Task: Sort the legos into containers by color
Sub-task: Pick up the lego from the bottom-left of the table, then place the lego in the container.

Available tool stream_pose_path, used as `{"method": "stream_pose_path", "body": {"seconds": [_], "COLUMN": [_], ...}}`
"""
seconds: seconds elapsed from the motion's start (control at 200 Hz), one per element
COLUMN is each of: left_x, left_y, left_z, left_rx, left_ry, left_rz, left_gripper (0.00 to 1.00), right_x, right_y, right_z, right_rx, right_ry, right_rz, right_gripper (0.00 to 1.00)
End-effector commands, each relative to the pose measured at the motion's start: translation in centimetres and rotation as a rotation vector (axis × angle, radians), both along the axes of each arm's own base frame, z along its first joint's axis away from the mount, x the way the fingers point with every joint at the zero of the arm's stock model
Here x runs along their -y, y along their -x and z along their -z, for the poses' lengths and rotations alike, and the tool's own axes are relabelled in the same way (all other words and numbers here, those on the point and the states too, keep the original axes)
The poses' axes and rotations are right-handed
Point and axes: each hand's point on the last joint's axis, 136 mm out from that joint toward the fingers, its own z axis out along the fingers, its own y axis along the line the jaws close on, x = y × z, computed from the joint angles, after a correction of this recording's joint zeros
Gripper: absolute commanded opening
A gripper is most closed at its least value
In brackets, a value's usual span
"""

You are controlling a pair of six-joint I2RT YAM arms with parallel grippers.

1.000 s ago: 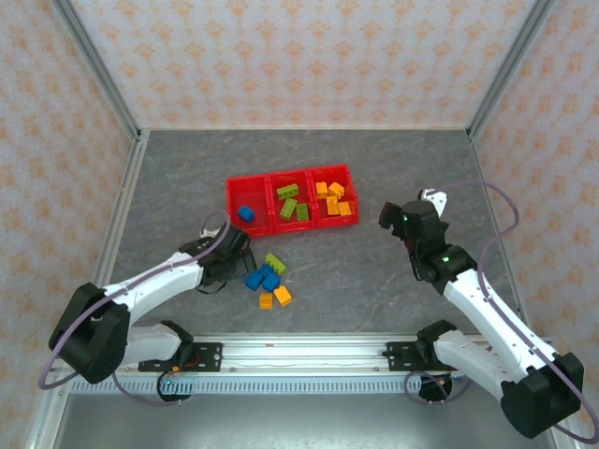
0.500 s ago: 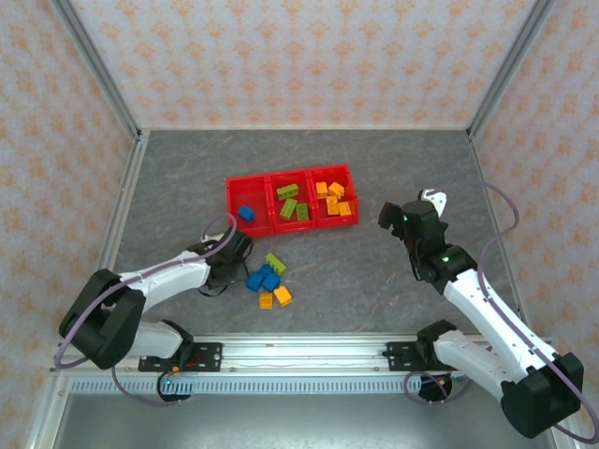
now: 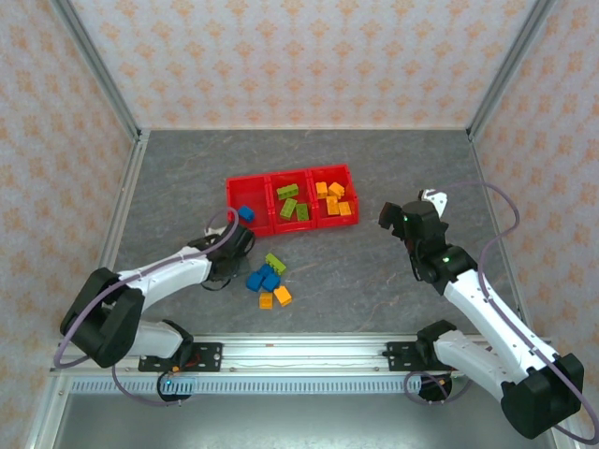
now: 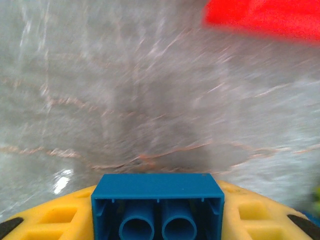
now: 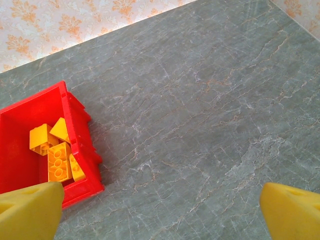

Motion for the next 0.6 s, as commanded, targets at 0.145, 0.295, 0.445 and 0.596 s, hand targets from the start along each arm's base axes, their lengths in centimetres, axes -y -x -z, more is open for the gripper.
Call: {"method": "stream_pose_path", "body": {"seconds": [0.145, 0.295, 0.445, 0.596], "left_x": [3.5, 3.3, 3.2, 2.0], "left_y": [-7.6, -11.5, -15.2, -17.5], "left_z": [-10.6, -10.7, -10.0, -9.6], "left_rx": [0.289, 0.208, 0.160, 0.156], "left_ry": [0.059, -0.069, -0.136, -0.159], "left_rz": [0.086, 0.131, 0.173, 0.157], "left_gripper": [0.37, 0.39, 0.39, 0.39], "right_x": [1.1, 0.9, 1.1, 2.1], "right_y": [0.2, 0.2, 0.4, 1.3], "right_z": [-0.6, -0.6, -0.6, -0.5], "right_rx": [0.018, 0.016, 0.015, 0.014], "right_ry": [0.039, 0.031, 0.035, 0.064], "right_rz": [0.035, 0.028, 0.036, 0.060], "right_gripper": [1.00, 1.00, 1.00, 1.00]}}
